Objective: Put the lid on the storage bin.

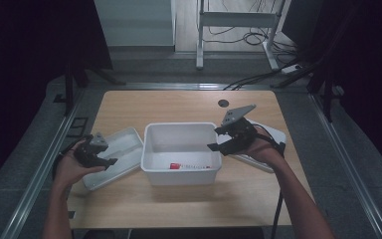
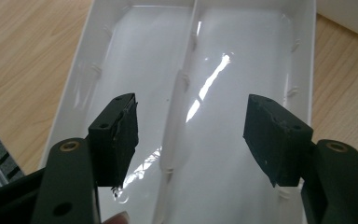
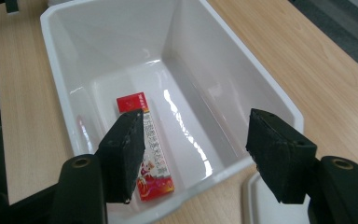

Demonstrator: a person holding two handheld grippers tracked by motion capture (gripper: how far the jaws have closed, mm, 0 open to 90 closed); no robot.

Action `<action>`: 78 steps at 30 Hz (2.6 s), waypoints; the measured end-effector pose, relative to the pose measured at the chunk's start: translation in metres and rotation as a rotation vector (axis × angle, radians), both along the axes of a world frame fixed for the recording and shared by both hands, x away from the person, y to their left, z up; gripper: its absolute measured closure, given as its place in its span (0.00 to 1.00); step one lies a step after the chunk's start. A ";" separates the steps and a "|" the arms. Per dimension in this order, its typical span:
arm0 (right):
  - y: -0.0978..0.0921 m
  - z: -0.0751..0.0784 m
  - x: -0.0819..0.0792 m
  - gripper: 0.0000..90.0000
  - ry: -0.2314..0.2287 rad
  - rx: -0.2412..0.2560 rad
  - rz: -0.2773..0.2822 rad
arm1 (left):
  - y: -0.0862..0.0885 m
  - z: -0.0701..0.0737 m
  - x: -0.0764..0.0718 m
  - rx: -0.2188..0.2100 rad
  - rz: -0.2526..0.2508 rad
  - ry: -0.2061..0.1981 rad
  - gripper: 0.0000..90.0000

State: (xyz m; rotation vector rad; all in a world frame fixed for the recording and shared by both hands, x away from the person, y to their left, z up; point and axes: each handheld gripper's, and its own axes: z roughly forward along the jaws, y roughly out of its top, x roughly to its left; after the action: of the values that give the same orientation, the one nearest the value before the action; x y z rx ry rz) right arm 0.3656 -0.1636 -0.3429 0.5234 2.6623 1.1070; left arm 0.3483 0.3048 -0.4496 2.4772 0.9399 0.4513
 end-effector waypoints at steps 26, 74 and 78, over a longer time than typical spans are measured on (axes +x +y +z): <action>-0.064 -0.028 -0.023 0.40 -0.011 0.059 -0.108 | 0.006 -0.001 0.037 0.123 -0.048 0.121 0.47; -0.096 -0.048 -0.027 0.43 -0.005 0.076 -0.195 | 0.019 0.067 0.053 0.164 -0.167 0.224 1.00; -0.097 -0.048 -0.026 0.43 -0.006 0.077 -0.201 | 0.017 0.097 0.050 0.147 -0.178 0.185 1.00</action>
State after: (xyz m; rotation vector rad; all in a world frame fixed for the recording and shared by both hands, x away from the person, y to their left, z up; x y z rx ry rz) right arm 0.3397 -0.2607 -0.3905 0.7809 2.5035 1.1518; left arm 0.3987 0.3221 -0.3525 2.7449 0.7693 0.2432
